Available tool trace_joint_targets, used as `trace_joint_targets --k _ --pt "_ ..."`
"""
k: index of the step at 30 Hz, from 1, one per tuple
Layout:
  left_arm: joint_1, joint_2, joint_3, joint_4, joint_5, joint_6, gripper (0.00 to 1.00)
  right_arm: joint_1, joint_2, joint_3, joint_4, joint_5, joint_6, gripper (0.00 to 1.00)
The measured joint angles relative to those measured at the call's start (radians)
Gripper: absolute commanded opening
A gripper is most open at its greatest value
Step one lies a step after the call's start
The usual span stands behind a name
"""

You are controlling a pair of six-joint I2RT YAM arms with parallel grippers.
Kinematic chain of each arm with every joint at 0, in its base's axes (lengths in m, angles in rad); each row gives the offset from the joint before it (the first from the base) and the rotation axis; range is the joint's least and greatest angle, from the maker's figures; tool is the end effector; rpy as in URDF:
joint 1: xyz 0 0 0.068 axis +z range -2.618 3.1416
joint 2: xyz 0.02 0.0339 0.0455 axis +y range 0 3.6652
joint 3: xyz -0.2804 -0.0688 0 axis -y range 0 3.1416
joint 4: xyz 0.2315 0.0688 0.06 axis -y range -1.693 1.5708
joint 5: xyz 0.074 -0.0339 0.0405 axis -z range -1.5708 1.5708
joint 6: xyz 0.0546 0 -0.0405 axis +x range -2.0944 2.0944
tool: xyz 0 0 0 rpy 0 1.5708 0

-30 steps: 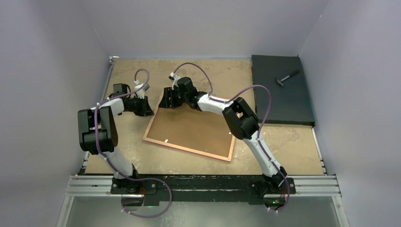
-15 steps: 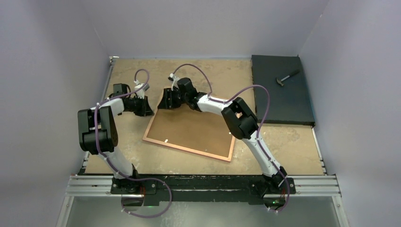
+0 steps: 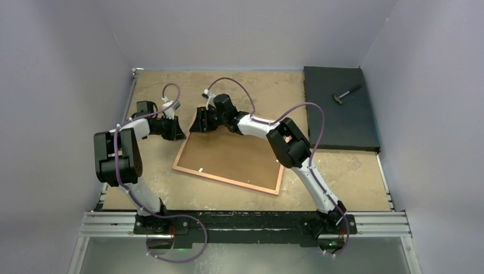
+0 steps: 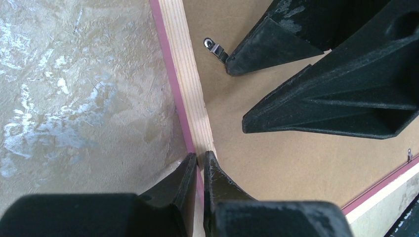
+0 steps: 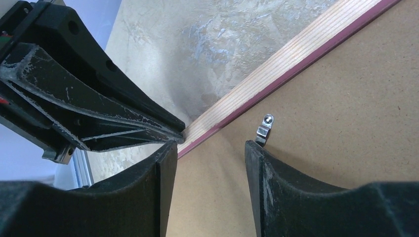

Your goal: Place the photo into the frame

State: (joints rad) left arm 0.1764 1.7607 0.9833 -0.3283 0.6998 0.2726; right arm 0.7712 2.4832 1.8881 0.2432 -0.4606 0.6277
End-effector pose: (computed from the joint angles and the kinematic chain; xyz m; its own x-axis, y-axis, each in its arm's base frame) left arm 0.3330 0.0236 0.1658 -0.8070 0.0654 -0.5869 0.3815 0.8163 -0.4336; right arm 0.4008 0.4234 0.1626 -0.7424 0.0120 -0.6698 -0.6024 0.4256 0.6753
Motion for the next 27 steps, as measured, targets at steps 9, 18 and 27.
trace_joint_targets --k 9,18,27 --pt "0.0 -0.001 0.0 -0.002 0.0 0.0 0.0 -0.027 -0.023 -0.018 -0.014 0.023 -0.037 0.65" --pt "0.0 -0.003 -0.002 -0.002 0.001 0.0 0.0 -0.051 -0.019 -0.002 -0.021 0.025 -0.041 0.63" --pt "0.0 -0.003 -0.002 -0.002 0.004 0.0 0.0 -0.04 -0.016 -0.002 -0.013 0.022 -0.025 0.61"
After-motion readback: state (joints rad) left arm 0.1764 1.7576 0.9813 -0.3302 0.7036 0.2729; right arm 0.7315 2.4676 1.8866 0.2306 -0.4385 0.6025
